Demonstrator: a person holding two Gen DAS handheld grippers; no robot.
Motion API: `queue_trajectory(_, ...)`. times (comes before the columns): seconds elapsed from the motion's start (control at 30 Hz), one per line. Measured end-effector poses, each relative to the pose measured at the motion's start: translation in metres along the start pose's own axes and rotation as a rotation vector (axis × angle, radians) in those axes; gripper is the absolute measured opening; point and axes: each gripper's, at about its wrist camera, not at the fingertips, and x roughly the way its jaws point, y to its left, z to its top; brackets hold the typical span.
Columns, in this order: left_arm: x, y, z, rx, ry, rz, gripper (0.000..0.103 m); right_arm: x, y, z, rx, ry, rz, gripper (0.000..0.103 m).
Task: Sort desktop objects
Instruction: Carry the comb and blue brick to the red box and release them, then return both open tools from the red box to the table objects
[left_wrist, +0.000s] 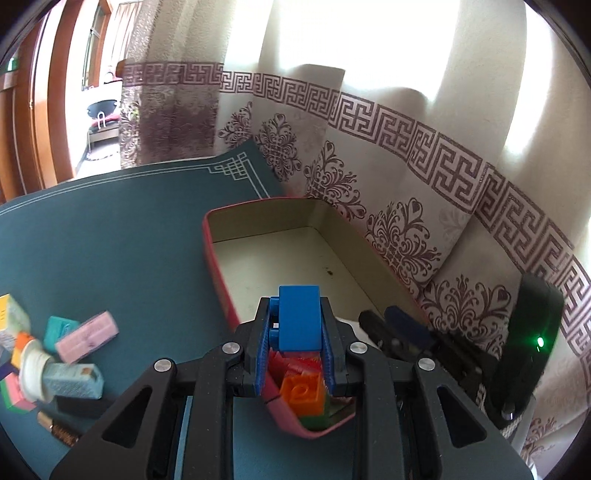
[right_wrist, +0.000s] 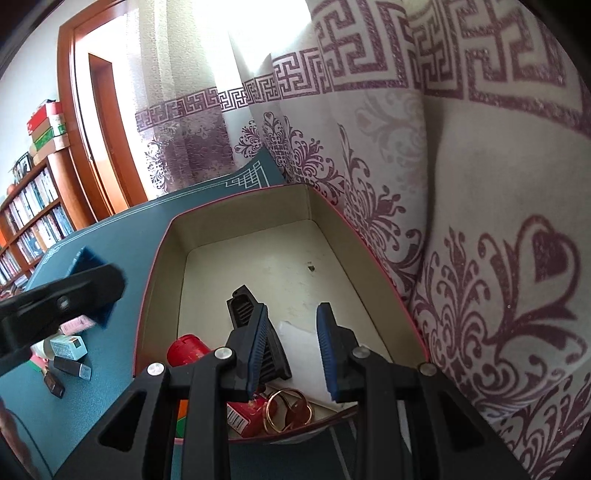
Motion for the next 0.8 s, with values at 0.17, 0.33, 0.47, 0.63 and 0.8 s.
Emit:
queue_trajectory(0.17,0.015,0.004,0.003,-0.043,0.022,-0.030,0.063,0.003,0.000,0.000,0.006,0.005,0.001,0.031)
queue_trajectory(0.33,0.012,0.016,0.001,-0.084,0.014,-0.014,0.065,0.003,0.000,-0.001,0.016,0.001,0.012,0.031)
queue_trajectory(0.47,0.008,0.030,-0.001,-0.121,0.007,0.013,0.065,0.001,0.002,-0.003,0.009,-0.009,0.013,0.031)
queue_trajectory(0.63,-0.005,0.050,-0.007,-0.155,-0.017,0.052,0.065,-0.007,0.004,-0.003,0.016,-0.037,0.079,0.037)
queue_trajectory(0.8,-0.019,0.074,-0.016,-0.185,-0.039,0.113,0.065,-0.015,0.021,-0.005,-0.049,-0.036,0.163,0.065)
